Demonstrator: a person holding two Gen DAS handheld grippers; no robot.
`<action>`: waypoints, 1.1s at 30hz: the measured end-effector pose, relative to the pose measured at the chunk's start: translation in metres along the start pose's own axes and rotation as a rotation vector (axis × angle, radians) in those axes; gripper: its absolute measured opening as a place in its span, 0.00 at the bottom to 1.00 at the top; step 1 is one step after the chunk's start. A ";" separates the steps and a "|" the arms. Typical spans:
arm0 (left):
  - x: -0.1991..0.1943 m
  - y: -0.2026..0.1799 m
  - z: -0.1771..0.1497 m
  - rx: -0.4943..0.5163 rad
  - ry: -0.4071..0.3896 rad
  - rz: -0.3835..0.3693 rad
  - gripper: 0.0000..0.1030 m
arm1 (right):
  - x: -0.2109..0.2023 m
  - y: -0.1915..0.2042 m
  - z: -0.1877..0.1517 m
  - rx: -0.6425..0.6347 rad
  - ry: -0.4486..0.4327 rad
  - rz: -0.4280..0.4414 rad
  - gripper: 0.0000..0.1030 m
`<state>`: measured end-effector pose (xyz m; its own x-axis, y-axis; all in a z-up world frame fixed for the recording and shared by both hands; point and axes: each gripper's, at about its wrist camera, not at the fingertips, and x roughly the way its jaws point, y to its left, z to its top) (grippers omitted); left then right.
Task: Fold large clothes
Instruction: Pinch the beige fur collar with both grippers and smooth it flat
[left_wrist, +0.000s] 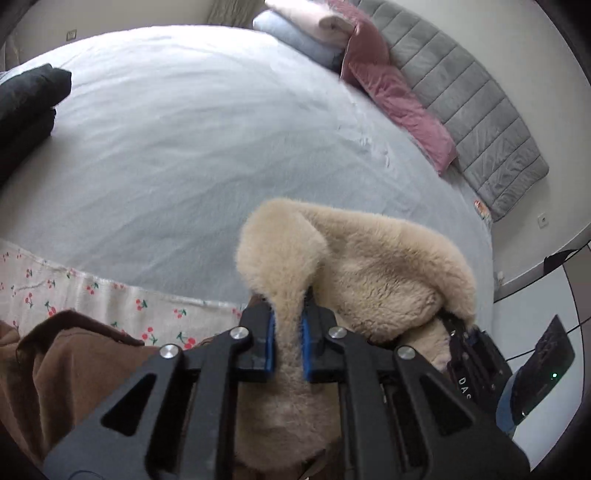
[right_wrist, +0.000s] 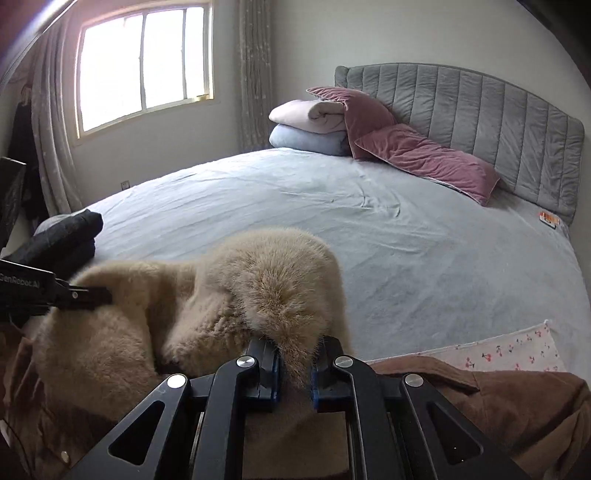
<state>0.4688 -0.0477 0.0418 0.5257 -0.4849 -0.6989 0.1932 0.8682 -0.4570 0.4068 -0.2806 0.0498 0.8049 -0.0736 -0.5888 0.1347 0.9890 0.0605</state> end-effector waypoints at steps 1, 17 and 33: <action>-0.014 0.005 0.004 -0.017 -0.096 -0.028 0.13 | 0.005 -0.005 0.005 0.038 -0.002 0.031 0.10; 0.043 0.037 -0.056 0.169 -0.006 0.049 0.14 | 0.036 0.002 -0.035 0.060 0.166 0.168 0.35; 0.008 0.017 -0.103 0.210 0.039 0.122 0.87 | -0.011 0.009 -0.067 0.033 0.222 0.115 0.62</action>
<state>0.3911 -0.0475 -0.0283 0.5237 -0.3751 -0.7649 0.3001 0.9215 -0.2464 0.3605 -0.2622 0.0025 0.6698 0.0722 -0.7390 0.0714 0.9844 0.1610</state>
